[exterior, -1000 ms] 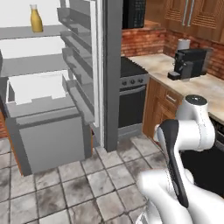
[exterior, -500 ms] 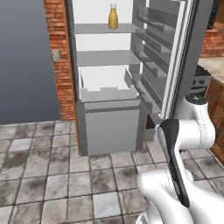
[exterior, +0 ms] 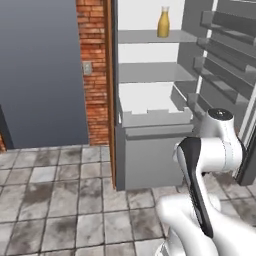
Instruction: Place the eggplant and sweet potato inside the fridge drawer. Close the drawer after placing the vegetables.
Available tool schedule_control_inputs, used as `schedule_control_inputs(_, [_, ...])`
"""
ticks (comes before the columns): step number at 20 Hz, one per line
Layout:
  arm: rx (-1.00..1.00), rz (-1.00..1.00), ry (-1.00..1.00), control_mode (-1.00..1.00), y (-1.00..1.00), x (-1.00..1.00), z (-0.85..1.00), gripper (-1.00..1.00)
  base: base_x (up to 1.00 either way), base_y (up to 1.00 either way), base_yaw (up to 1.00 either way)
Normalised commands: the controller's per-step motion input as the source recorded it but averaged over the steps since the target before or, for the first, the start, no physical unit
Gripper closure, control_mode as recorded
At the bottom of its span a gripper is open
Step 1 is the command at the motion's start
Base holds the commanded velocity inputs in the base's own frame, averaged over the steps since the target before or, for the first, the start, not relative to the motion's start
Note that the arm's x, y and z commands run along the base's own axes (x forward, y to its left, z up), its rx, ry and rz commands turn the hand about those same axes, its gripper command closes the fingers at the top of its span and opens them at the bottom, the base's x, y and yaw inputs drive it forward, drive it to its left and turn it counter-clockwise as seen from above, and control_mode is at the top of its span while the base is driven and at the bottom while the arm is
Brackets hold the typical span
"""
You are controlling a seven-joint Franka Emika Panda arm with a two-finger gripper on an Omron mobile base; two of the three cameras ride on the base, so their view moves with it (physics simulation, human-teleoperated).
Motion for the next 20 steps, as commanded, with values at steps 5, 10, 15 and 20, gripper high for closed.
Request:
schedule_control_inputs(5, [0.00,0.00,0.00,1.00,0.00,0.00,0.00,1.00,0.93,0.58,-0.37])
schedule_control_inputs(10, [0.00,0.00,0.00,1.00,0.00,0.00,0.00,1.00,0.88,0.81,-0.34])
schedule_control_inputs(15, [0.00,0.00,0.00,1.00,0.00,0.00,0.00,1.00,0.67,0.36,-0.23])
schedule_control_inputs(20, [0.00,0.00,0.00,-1.00,-0.09,0.21,0.10,1.00,0.05,0.00,0.00])
